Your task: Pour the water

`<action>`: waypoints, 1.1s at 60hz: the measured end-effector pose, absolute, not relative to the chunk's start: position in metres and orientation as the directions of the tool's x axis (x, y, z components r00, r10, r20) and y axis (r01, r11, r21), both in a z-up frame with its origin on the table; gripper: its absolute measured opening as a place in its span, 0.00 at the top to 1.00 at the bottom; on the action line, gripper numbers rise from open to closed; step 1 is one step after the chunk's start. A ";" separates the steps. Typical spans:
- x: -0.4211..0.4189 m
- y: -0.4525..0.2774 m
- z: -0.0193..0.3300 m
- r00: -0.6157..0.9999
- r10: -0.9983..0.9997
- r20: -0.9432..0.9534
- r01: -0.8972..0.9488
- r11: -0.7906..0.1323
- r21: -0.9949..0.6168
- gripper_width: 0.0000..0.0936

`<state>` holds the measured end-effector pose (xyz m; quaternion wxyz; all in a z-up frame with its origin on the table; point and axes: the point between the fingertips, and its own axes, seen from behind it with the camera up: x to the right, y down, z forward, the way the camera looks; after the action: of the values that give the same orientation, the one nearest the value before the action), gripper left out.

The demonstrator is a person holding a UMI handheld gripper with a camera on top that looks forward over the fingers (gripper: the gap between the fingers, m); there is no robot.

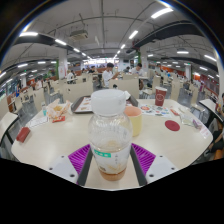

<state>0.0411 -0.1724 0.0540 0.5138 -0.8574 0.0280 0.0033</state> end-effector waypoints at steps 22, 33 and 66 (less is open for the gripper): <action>0.061 -0.161 0.085 0.995 -0.071 0.072 0.034 -0.441 -0.897 0.53; 0.140 -0.145 0.139 0.948 -0.125 0.293 0.204 -0.470 -0.859 0.53; 0.264 0.005 0.200 -0.245 0.185 0.952 0.845 -0.439 0.304 0.53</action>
<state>0.2639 0.0046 0.1996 0.2580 -0.5574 -0.4623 -0.6395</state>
